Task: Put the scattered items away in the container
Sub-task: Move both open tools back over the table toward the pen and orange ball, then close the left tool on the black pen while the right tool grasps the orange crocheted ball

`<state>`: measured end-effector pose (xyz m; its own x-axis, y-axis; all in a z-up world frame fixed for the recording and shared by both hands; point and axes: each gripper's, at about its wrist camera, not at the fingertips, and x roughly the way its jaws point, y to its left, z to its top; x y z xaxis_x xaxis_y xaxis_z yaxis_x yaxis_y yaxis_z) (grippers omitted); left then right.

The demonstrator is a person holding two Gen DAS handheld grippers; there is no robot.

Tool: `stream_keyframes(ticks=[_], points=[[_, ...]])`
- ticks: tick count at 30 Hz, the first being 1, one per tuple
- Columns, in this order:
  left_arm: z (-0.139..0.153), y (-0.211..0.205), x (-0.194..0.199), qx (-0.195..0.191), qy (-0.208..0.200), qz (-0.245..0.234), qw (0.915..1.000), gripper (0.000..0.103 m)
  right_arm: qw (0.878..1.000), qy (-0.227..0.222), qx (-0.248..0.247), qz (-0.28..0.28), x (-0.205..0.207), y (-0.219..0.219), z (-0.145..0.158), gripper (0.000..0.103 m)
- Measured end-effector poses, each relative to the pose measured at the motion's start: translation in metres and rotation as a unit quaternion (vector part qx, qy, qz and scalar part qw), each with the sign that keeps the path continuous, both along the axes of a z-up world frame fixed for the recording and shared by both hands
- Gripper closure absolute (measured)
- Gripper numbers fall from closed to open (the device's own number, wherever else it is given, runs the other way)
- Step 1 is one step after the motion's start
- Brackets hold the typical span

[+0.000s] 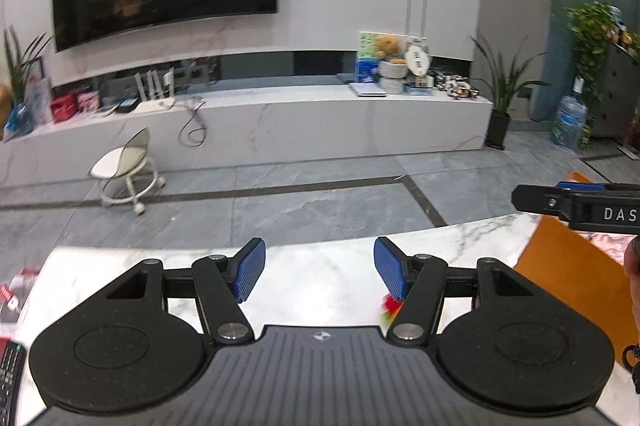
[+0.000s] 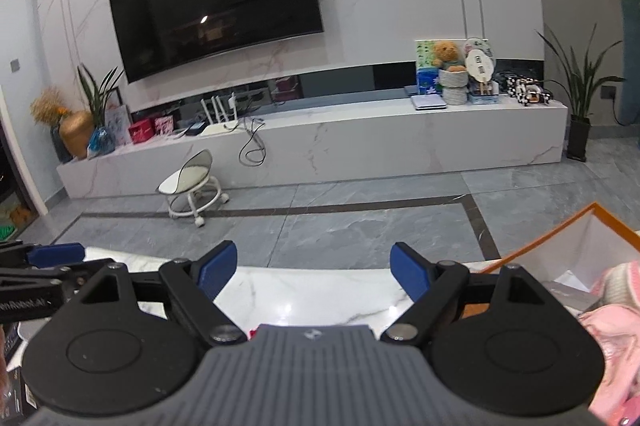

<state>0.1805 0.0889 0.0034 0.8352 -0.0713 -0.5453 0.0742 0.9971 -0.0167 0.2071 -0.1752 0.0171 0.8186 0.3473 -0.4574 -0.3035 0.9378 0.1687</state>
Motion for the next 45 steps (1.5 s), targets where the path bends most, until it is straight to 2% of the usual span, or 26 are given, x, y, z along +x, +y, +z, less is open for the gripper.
stream_keyframes(ticks=[5,11,13,16,24,26,31,34,39,45], points=[[-0.015,0.033,-0.005,-0.011,0.009,0.030,0.9995,0.032,1.000,0.011,-0.009,0.012,0.006,0.018,-0.016,0.020],[-0.041,0.059,-0.005,-0.024,0.026,0.039,0.9986,0.032,0.999,0.022,-0.021,0.029,0.015,0.038,-0.040,0.021],[-0.053,0.066,-0.005,-0.029,0.037,0.038,0.9982,0.032,0.999,0.026,-0.026,0.033,0.018,0.043,-0.048,0.026],[-0.071,0.071,0.000,-0.011,0.065,0.043,0.9969,0.032,0.998,0.032,-0.033,0.039,0.022,0.051,-0.061,0.028],[-0.096,0.082,0.001,0.002,0.098,0.040,0.9944,0.032,0.997,0.046,-0.046,0.047,0.034,0.065,-0.092,0.029],[-0.104,0.084,0.001,0.003,0.109,0.038,0.9933,0.033,0.997,0.051,-0.047,0.046,0.037,0.066,-0.099,0.029],[-0.126,0.087,0.005,0.004,0.139,0.029,0.9898,0.043,0.996,0.061,-0.044,0.045,0.043,0.068,-0.113,0.029],[-0.130,0.086,0.007,0.009,0.149,0.026,0.9884,0.049,0.996,0.063,-0.043,0.049,0.045,0.071,-0.117,0.029],[-0.129,0.082,0.008,0.032,0.157,0.020,0.9869,0.053,0.995,0.067,-0.045,0.054,0.048,0.075,-0.126,0.029],[-0.125,0.084,0.006,0.025,0.169,0.021,0.9850,0.058,0.995,0.074,-0.046,0.057,0.052,0.079,-0.136,0.030]])
